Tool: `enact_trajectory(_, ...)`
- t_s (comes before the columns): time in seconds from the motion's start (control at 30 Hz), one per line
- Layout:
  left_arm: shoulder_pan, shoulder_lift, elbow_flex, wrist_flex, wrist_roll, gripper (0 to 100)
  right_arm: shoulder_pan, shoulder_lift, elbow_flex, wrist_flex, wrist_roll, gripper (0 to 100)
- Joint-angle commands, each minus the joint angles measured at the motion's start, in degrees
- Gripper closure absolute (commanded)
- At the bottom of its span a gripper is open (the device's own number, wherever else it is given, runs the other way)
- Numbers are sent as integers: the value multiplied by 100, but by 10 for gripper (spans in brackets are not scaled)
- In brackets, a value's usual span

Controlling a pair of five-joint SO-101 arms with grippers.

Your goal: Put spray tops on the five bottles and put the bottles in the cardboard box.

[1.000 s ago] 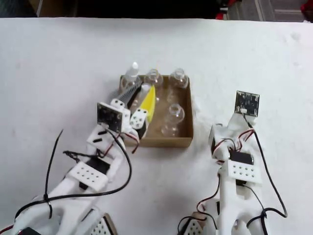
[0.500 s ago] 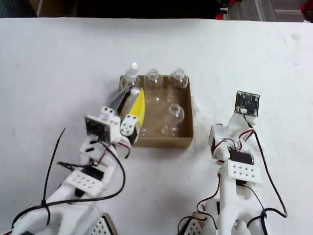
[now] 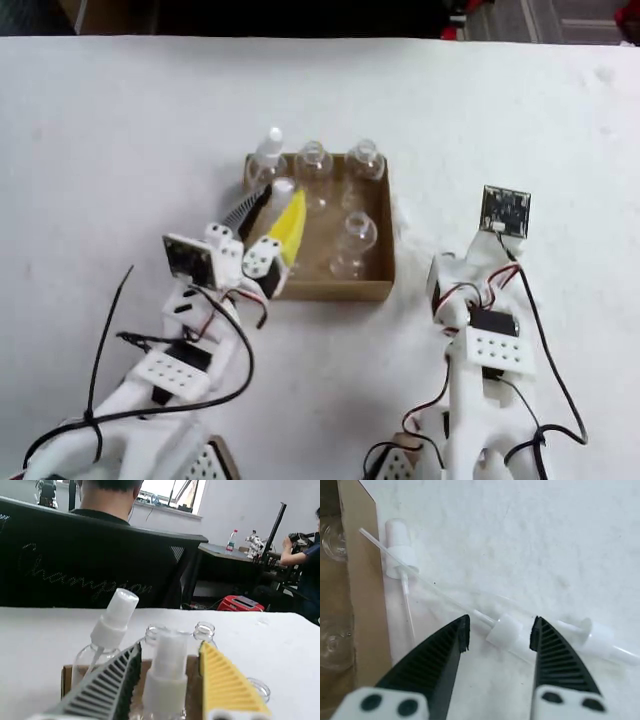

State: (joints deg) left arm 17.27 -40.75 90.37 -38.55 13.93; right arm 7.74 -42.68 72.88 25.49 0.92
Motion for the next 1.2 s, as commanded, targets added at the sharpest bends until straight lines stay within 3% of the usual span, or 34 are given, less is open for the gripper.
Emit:
enact_trajectory(0.0,4,-163,-70,185,62,823,-48,-66,-35,-110,70,818)
enact_trajectory(0.2,4,-1051,79,598,62,877,-48,-66,-35,-110,70,818)
enact_trajectory(0.43,31,-3143,53,2514,105,871,-48,-66,-35,-110,70,818)
enact_trajectory(0.53,40,-4409,-70,3754,105,874,-48,-66,-35,-110,70,818)
enact_trajectory(0.7,13,-6404,-958,6760,114,876,-57,-66,-35,-110,70,818)
enact_trajectory(0.83,-31,-6281,-1811,8167,114,876,-57,-66,-35,-110,70,818)
enact_trajectory(1.17,-1754,-5358,-2233,8404,70,902,-22,-66,-35,-101,70,818)
